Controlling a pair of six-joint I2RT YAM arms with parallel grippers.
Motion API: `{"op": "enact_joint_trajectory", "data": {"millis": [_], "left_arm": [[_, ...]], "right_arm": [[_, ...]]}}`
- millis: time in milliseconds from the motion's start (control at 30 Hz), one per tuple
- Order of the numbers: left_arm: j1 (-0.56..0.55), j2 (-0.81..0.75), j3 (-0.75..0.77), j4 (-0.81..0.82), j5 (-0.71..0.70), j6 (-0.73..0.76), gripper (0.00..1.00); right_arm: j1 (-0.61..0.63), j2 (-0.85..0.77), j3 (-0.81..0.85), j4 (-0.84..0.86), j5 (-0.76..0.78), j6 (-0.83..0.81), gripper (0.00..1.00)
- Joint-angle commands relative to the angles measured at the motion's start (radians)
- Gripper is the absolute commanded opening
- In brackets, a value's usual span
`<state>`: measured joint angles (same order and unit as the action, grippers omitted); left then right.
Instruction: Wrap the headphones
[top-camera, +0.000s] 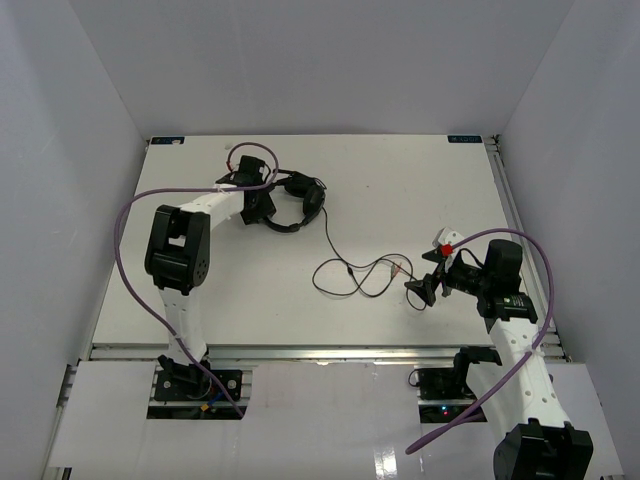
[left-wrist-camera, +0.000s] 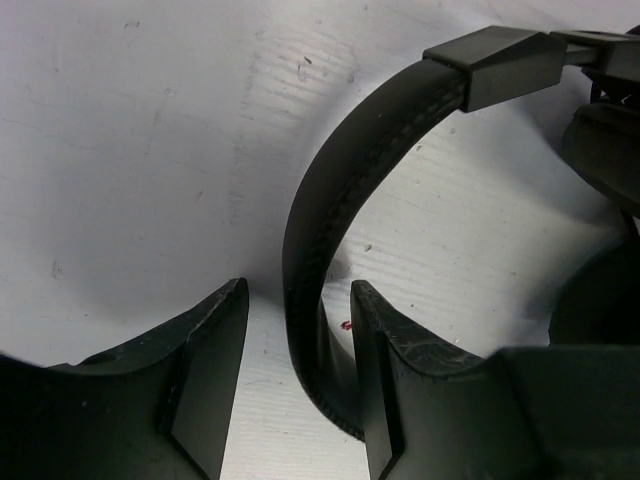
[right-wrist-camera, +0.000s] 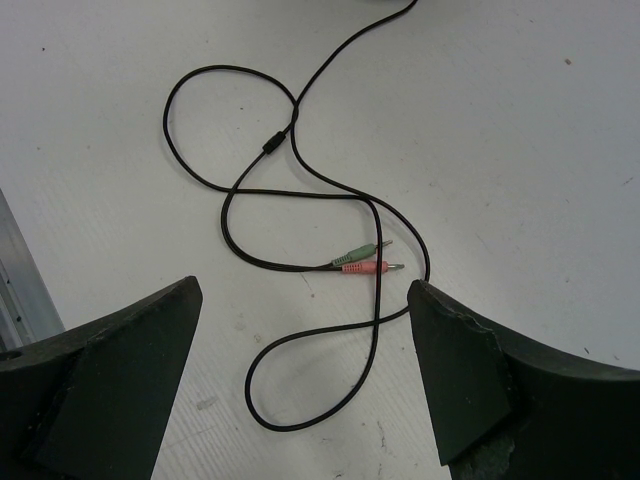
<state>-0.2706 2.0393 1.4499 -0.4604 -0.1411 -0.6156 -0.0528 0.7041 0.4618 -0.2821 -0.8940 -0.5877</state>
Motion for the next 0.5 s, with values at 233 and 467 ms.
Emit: {"op": "enact_joint_trajectory", "data": {"millis": [233, 467], "left_arm": [[-0.007, 0.019, 0.049, -0.024, -0.02, 0.023, 0.32], [-0.029, -0.102, 0.003, -0.023, -0.013, 0.058, 0.0]], "right_arm": [[-0.004, 0.002, 0.015, 0.029, -0.018, -0.013, 0.9], [-0.004, -0.014, 0.009, 0.026, -0.015, -0.012, 0.9]]}}
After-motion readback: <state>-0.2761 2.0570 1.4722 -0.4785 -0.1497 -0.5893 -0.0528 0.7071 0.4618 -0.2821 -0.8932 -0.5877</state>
